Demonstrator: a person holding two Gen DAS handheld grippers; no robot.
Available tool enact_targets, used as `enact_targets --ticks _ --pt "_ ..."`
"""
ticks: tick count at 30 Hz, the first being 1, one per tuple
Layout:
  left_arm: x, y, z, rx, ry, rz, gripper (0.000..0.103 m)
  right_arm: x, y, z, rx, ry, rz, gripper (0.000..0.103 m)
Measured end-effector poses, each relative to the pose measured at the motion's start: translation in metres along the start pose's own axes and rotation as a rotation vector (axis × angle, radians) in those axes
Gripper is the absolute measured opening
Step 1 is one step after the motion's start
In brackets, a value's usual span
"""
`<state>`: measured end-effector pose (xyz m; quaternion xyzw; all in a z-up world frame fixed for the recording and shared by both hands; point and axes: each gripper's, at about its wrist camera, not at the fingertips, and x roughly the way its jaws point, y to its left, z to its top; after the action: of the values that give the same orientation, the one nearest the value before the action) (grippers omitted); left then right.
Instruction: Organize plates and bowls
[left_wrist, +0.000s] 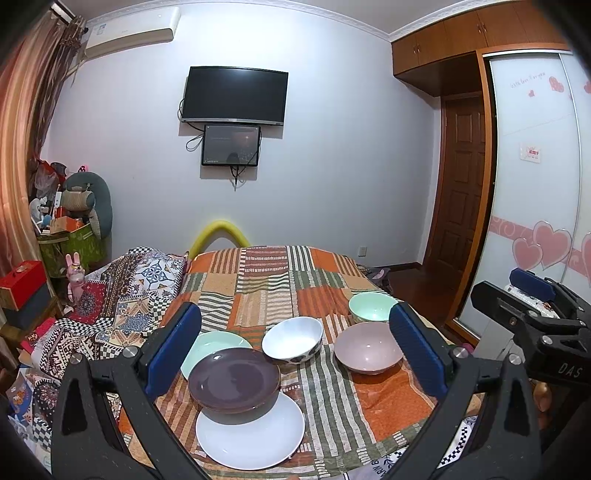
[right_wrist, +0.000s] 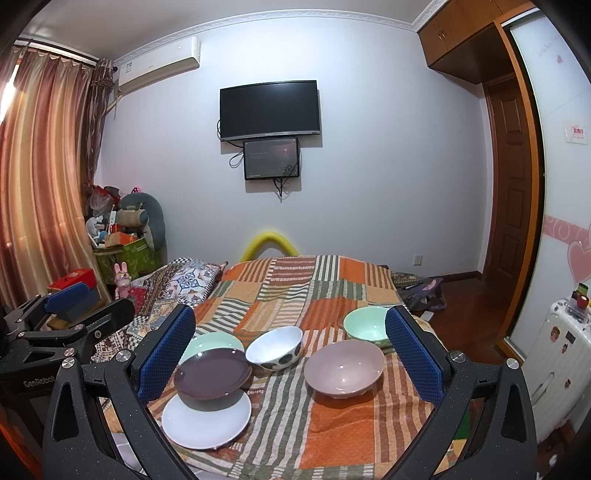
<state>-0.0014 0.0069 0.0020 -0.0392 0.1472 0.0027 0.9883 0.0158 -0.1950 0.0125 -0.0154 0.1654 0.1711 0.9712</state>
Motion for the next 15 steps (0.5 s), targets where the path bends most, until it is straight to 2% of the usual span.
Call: enact_targets --ticks 15 --pt "-0.0001 0.0010 -0.0002 -0.002 -0.003 0.004 0.103 0.0005 -0.0002 -0.0007 0.000 0.002 0.001 0.103"
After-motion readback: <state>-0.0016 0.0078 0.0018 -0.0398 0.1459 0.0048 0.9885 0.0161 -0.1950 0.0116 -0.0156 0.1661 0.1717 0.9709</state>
